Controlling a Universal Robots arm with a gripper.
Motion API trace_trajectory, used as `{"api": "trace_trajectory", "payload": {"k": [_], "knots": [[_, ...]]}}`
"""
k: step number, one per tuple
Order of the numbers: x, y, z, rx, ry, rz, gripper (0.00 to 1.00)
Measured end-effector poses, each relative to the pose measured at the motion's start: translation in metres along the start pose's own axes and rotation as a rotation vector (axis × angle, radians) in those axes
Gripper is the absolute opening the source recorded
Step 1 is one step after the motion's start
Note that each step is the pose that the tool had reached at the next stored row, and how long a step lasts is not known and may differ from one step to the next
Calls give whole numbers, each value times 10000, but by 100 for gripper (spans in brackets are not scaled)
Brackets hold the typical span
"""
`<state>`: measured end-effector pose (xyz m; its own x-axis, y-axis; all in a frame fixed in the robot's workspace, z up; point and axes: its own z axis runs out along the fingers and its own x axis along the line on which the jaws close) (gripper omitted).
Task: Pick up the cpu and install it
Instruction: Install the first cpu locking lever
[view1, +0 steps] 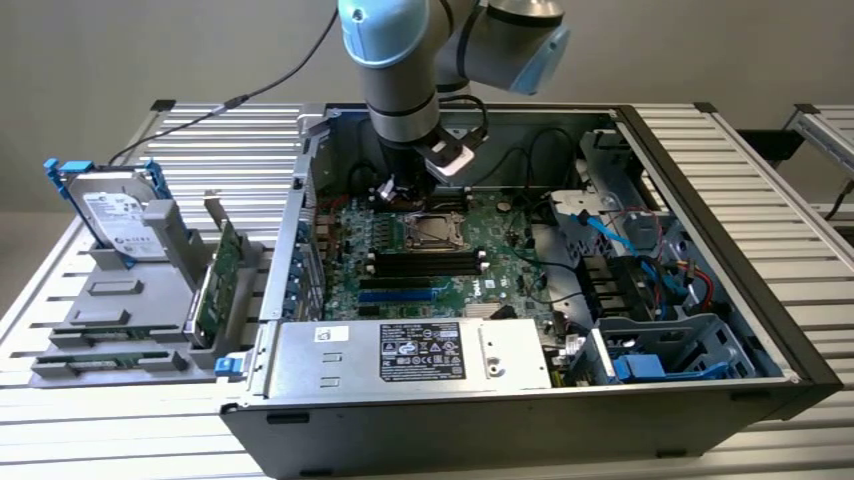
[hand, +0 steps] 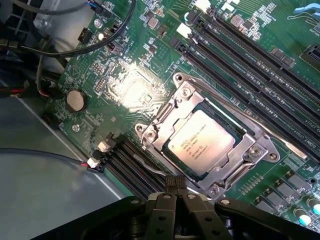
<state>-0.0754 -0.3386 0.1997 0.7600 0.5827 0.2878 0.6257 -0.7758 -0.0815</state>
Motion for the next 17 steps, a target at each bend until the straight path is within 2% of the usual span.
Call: {"api": "trace_trajectory", "payload": {"k": [7, 17], "knots": [[13, -20, 14, -110, 14, 422, 11], [36, -55, 40, -225, 8, 943, 11]]}}
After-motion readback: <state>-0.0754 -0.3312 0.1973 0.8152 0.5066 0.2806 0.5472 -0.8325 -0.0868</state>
